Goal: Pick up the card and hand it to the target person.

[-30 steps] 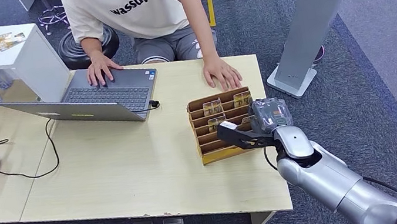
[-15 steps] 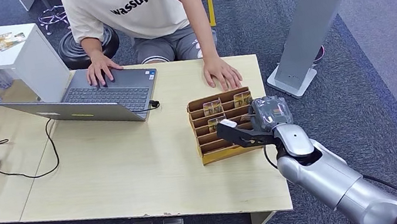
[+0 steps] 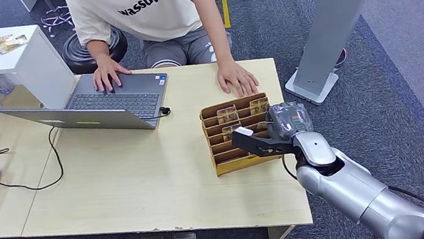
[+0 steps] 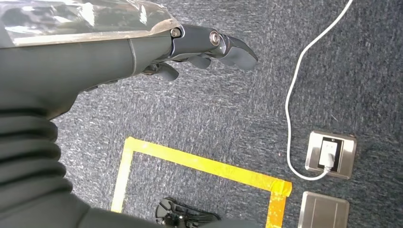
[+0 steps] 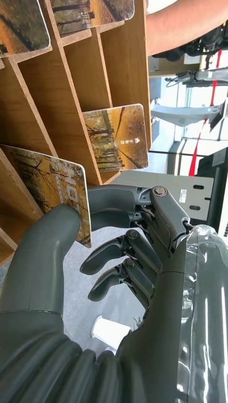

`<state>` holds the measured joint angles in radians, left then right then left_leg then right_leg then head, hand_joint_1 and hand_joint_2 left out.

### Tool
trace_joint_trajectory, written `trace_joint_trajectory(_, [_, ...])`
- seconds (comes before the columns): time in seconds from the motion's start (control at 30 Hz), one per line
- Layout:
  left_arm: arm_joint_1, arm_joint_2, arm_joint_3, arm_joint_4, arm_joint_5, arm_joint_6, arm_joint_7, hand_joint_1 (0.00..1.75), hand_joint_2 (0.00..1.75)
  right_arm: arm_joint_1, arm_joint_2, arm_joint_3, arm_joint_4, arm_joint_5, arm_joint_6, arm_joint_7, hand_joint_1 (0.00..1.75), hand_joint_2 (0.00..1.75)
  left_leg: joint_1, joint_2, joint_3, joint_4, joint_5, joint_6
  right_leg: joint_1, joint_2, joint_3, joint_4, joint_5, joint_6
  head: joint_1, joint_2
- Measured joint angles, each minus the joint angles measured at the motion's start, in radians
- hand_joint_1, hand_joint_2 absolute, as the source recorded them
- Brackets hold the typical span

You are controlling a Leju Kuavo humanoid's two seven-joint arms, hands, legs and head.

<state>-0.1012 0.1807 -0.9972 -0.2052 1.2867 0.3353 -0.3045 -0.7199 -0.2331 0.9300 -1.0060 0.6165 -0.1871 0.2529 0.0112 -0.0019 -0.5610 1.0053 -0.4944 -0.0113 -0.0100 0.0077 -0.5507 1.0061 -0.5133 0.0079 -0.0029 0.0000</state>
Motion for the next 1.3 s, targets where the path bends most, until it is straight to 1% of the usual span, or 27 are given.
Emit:
trace_joint_trajectory(0.2, [0.000, 0.002, 0.000, 0.000, 0.000, 0.009, 0.008, 0.00, 1.75, -0.017, 0.000, 0.000, -0.005, -0.016, 0.022, 0.005, 1.57, 1.75, 0.000, 0.000, 0.000, 0.000, 0.000, 0.000, 0.000, 0.000, 0.000, 0.000, 0.000, 0.000, 0.000, 0.000])
trace_joint_trajectory(0.4, [0.000, 0.002, 0.000, 0.000, 0.001, 0.014, 0.013, 0.00, 1.75, -0.045, -0.005, -0.002, -0.040, -0.104, 0.079, 0.015, 1.57, 1.75, 0.000, 0.000, 0.000, 0.000, 0.000, 0.000, 0.000, 0.000, 0.000, 0.000, 0.000, 0.000, 0.000, 0.000])
trace_joint_trajectory(0.6, [0.001, 0.005, 0.000, 0.000, 0.004, 0.017, 0.023, 0.00, 1.75, -0.105, -0.027, -0.003, -0.110, -0.218, 0.157, 0.054, 1.57, 1.75, 0.000, 0.000, 0.000, 0.000, 0.000, 0.000, 0.000, 0.000, 0.000, 0.000, 0.000, 0.000, 0.000, 0.000])
trace_joint_trajectory(0.73, [0.002, 0.007, 0.000, 0.000, 0.006, 0.017, 0.025, 0.00, 1.75, -0.141, -0.044, -0.004, -0.163, -0.258, 0.193, 0.077, 1.57, 1.75, 0.000, 0.000, 0.001, 0.000, 0.000, 0.000, 0.000, 0.000, 0.000, 0.000, 0.000, 0.000, 0.000, 0.000])
trace_joint_trajectory(0.87, [0.002, 0.007, 0.000, 0.000, 0.006, 0.016, 0.025, 0.00, 1.75, -0.149, -0.062, -0.005, -0.224, -0.288, 0.214, 0.087, 1.57, 1.75, 0.000, 0.000, 0.000, 0.000, 0.000, 0.000, 0.000, 0.000, 0.000, 0.000, 0.000, 0.000, 0.000, 0.000])
trace_joint_trajectory(1.0, [0.002, 0.007, 0.000, 0.000, 0.006, 0.015, 0.025, 0.00, 1.75, -0.154, -0.080, -0.008, -0.285, -0.283, 0.214, 0.097, 1.57, 1.75, 0.000, 0.000, 0.000, 0.000, 0.000, 0.000, 0.000, 0.000, 0.000, 0.000, 0.000, 0.000, 0.000, 0.000])
trace_joint_trajectory(1.1, [0.002, 0.007, 0.000, 0.000, 0.004, 0.014, 0.025, 0.00, 1.75, -0.152, -0.087, -0.008, -0.323, -0.250, 0.203, 0.097, 1.57, 1.75, 0.000, 0.000, 0.001, 0.000, 0.000, 0.000, 0.000, 0.000, 0.000, 0.000, 0.000, 0.000, 0.001, 0.000])
trace_joint_trajectory(1.2, [0.002, 0.007, 0.000, 0.000, 0.001, 0.011, 0.024, 0.00, 1.75, -0.146, -0.089, -0.008, -0.344, -0.200, 0.181, 0.077, 1.57, 1.75, 0.000, 0.000, 0.000, 0.000, 0.000, 0.000, 0.000, 0.000, 0.000, 0.000, 0.000, 0.000, -0.001, 0.000])
trace_joint_trajectory(1.3, [0.002, 0.007, 0.000, 0.000, -0.002, 0.007, 0.022, 0.00, 1.75, -0.130, -0.085, -0.008, -0.354, -0.139, 0.128, 0.037, 1.57, 1.75, 0.000, 0.000, 0.000, 0.000, 0.000, 0.000, 0.000, 0.000, 0.000, 0.000, 0.000, 0.000, 0.000, 0.000])
